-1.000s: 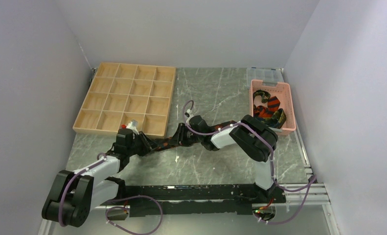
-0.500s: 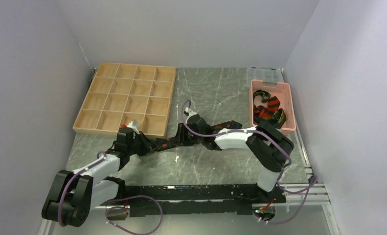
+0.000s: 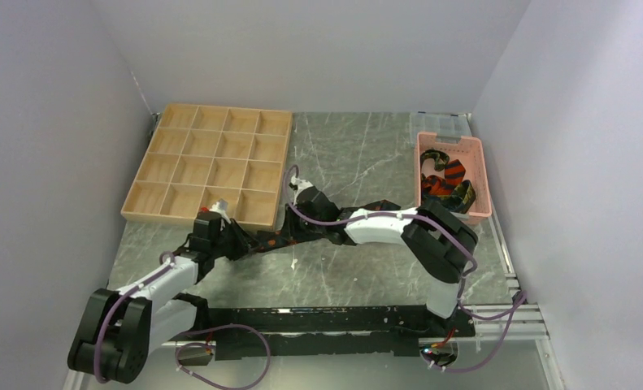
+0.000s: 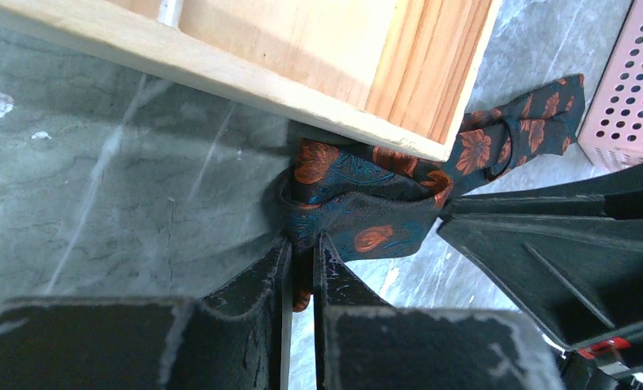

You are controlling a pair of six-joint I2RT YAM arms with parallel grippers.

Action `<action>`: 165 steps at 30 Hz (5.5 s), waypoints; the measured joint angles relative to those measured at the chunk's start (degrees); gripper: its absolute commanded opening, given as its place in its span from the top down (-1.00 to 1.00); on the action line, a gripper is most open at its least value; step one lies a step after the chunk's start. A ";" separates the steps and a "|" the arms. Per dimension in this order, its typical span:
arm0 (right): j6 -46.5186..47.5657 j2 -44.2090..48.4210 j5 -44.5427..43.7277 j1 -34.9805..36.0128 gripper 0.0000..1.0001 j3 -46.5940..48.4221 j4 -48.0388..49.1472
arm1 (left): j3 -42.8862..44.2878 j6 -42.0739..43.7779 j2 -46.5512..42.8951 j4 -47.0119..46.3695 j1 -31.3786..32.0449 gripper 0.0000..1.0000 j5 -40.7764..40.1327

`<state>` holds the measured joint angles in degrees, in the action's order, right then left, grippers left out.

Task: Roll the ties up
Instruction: Roll the tie at the center of the board.

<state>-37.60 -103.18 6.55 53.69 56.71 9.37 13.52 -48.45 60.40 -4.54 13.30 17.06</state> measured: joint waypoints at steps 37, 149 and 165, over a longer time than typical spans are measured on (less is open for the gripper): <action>-8.98 -8.83 9.05 -4.00 0.57 -3.30 16.28 | 23.15 0.96 7.43 20.48 18.36 0.94 -13.31; -1.57 2.78 3.13 -9.79 0.10 -10.34 5.62 | 6.34 -2.21 14.23 -15.87 24.63 0.14 -25.03; -1.60 2.23 6.71 -9.66 0.10 -10.34 5.73 | 0.79 -6.67 12.70 -22.53 24.59 0.94 -22.36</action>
<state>-39.20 -100.95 13.26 44.03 46.37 15.09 14.31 -55.11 73.10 -27.07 37.89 -5.30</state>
